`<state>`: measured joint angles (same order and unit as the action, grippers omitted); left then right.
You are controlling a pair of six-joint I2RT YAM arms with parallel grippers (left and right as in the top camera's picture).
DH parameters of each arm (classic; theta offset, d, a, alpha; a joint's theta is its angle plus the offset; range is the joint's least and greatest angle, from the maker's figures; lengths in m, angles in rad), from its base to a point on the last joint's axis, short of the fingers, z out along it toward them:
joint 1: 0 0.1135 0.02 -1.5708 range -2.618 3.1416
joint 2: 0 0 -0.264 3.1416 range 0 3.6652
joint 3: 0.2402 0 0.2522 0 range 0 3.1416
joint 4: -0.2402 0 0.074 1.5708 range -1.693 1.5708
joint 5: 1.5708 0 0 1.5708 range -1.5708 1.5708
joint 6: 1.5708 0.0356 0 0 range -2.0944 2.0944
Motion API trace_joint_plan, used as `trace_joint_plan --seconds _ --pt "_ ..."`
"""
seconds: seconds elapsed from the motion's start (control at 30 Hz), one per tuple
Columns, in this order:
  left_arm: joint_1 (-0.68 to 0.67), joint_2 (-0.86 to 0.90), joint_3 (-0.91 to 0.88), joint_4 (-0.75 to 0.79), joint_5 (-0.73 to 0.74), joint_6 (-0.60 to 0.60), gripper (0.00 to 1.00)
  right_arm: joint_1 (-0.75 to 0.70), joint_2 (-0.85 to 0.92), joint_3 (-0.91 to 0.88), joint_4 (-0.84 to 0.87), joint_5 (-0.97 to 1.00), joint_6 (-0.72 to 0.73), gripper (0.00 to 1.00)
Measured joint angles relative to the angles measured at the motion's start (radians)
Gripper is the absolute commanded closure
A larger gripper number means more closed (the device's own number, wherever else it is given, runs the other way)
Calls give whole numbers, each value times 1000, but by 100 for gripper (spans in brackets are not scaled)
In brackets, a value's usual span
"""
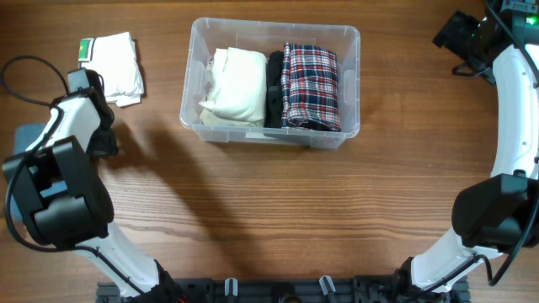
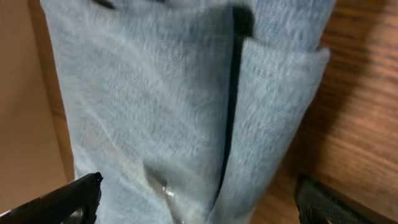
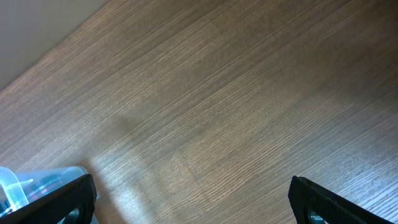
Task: Pack container
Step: 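Reach the left gripper down to the blue denim towel and grasp it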
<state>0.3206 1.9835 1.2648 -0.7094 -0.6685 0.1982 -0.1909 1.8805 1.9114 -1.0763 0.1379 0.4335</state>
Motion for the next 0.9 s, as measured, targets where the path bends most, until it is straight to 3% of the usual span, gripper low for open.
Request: trace_joint_plan --seconds 0.63,0.73,0.8,0.83,0.9 --pt "75 38 13 45 -37 44 0 0 0 0 0 0 0 0" --pt "122 38 21 40 6 47 10 0 0 0 0 0 0 0" --pt "144 38 23 40 28 49 23 0 0 0 0 0 0 0" --pt "154 38 23 39 45 50 35 0 0 0 0 0 0 0" --pt "164 43 23 36 58 48 42 0 0 0 1 0 0 0"
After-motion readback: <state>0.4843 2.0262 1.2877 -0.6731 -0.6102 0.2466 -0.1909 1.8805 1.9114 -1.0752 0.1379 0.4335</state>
